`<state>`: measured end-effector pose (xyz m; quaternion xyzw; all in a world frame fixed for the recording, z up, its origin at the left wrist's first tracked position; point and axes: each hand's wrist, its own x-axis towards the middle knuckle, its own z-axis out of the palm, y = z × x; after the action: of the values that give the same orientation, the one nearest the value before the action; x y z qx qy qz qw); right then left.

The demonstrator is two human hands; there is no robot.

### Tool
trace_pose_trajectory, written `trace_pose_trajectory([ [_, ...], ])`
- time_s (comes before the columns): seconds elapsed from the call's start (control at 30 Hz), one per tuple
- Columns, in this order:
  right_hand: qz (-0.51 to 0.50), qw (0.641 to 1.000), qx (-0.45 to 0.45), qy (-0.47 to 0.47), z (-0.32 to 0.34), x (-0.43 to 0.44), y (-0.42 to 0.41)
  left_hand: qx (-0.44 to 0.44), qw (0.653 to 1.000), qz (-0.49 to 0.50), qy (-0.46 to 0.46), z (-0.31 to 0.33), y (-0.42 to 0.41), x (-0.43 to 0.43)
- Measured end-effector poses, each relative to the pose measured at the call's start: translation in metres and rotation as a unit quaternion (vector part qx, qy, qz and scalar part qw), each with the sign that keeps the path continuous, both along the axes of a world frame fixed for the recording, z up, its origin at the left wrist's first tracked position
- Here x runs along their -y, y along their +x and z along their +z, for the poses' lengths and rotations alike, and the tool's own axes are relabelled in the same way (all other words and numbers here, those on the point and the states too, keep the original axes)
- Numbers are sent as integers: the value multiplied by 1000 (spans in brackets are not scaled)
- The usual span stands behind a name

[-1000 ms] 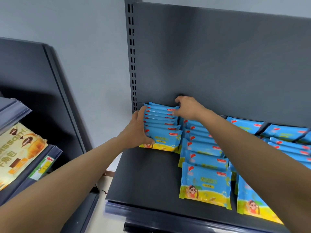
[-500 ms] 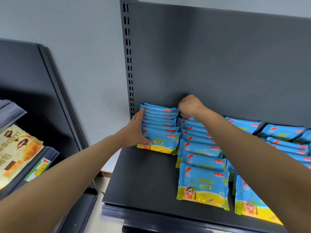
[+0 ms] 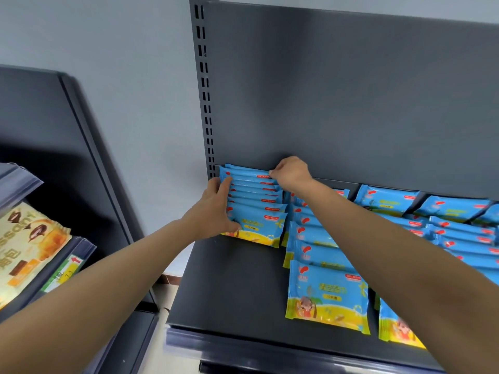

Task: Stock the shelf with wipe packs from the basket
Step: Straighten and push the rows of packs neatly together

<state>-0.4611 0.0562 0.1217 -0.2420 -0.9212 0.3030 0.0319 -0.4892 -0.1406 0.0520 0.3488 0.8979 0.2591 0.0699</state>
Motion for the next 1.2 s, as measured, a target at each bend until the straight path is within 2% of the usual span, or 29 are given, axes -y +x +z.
trace_pose_trajectory([
  [0.13,22,999,14,18,2,5,0,-98,992,-24,-73,2,4,0],
  [0.33,-8,1000,8,-11,4,2,2,-125,990,0,-63,3,7,-1],
  [0.47,3,998,49,-33,5,9,6,-126,990,11,-66,3,9,-3],
  [0.63,14,998,47,-50,10,7,13,-136,986,9,-100,7,8,-4],
  [0.77,20,997,66,-19,13,5,19,-148,981,-1,-125,9,5,0],
  [0.9,60,998,27,23,21,4,27,-170,977,-5,-130,11,6,4],
  [1.03,98,995,-10,25,28,-5,36,-213,967,4,-138,19,16,3],
  [1.1,105,993,4,59,31,-16,42,-252,961,-8,-118,27,26,0],
  [1.2,114,983,55,135,34,-38,54,-312,948,-53,-28,40,46,-11],
])
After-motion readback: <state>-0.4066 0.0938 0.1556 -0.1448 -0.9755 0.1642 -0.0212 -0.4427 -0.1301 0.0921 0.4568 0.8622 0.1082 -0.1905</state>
